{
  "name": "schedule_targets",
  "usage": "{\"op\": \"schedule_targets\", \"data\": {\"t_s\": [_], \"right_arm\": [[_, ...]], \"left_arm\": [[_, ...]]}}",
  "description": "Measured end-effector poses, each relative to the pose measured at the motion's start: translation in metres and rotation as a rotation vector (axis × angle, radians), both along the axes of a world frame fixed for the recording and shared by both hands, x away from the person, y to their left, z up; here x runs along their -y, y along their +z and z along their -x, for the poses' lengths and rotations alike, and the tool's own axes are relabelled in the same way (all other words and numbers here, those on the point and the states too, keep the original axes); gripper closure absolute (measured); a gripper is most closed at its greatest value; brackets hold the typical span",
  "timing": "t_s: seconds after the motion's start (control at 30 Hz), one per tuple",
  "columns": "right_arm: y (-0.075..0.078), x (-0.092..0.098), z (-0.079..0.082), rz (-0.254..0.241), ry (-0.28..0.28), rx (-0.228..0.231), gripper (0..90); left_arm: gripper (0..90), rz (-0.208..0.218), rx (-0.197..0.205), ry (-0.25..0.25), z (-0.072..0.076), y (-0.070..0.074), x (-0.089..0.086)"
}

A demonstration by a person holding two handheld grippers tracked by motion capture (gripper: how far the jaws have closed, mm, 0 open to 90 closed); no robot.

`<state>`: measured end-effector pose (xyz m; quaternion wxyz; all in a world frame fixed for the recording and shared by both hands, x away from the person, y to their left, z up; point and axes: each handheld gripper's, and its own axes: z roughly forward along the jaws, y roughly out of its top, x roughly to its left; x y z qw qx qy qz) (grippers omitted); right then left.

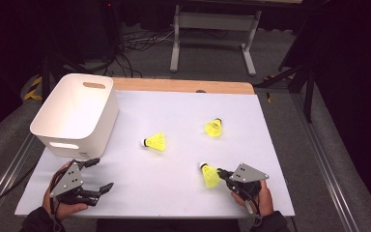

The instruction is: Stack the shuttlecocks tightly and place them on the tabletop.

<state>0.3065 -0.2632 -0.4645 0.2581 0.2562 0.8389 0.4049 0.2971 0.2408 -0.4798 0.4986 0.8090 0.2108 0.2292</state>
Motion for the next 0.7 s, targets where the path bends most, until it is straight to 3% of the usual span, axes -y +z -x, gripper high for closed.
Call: {"op": "schedule_targets", "data": {"t_s": [0.7], "right_arm": [[0.014, 0.007, -0.006, -0.047, -0.001, 0.062, 90.0]], "left_arm": [[11.0, 0.007, 0.001, -0.005, 0.0, 0.0, 0.0]]}}
